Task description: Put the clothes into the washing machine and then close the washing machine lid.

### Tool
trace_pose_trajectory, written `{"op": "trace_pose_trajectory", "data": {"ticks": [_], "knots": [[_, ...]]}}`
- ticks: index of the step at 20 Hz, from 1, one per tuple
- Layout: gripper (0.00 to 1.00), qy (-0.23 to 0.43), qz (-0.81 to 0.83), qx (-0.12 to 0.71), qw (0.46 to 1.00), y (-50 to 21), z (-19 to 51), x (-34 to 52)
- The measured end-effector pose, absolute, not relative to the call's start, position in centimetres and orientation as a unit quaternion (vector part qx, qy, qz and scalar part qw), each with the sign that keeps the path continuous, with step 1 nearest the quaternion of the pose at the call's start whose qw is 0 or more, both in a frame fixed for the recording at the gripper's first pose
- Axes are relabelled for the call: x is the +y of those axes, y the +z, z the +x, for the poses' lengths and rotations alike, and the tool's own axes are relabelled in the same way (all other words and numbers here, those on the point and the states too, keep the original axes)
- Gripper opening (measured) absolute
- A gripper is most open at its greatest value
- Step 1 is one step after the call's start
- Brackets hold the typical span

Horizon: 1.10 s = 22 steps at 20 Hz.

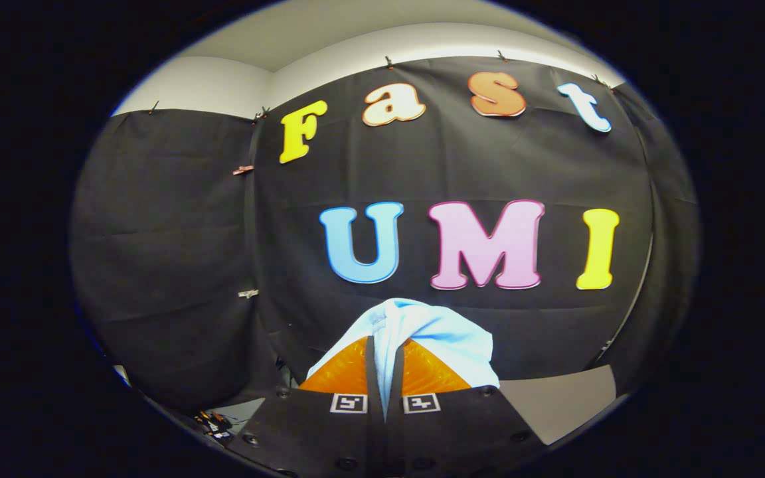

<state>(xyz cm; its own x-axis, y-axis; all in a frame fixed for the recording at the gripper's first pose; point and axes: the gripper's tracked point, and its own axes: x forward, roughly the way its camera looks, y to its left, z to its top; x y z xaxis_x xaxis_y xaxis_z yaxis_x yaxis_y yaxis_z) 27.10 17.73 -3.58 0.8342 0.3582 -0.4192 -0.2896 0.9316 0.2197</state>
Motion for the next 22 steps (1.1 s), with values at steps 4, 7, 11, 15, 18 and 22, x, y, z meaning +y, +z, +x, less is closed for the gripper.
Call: {"op": "trace_pose_trajectory", "data": {"ticks": [4,7,11,15,18,22], "knots": [[0.05,0.217,0.087,0.262,0.936,-7.1,27.8,22.9],[0.05,0.239,0.081,0.271,0.929,-10.4,28.4,25.5],[0.05,0.265,0.07,0.276,0.921,-15.2,29.2,28.3],[0.05,0.283,0.054,0.301,0.909,-21.4,29.3,30.0],[0.05,0.293,0.054,0.338,0.893,-26.5,28.9,30.8],[0.05,0.305,0.07,0.396,0.864,-32.6,28.0,31.7]]}}
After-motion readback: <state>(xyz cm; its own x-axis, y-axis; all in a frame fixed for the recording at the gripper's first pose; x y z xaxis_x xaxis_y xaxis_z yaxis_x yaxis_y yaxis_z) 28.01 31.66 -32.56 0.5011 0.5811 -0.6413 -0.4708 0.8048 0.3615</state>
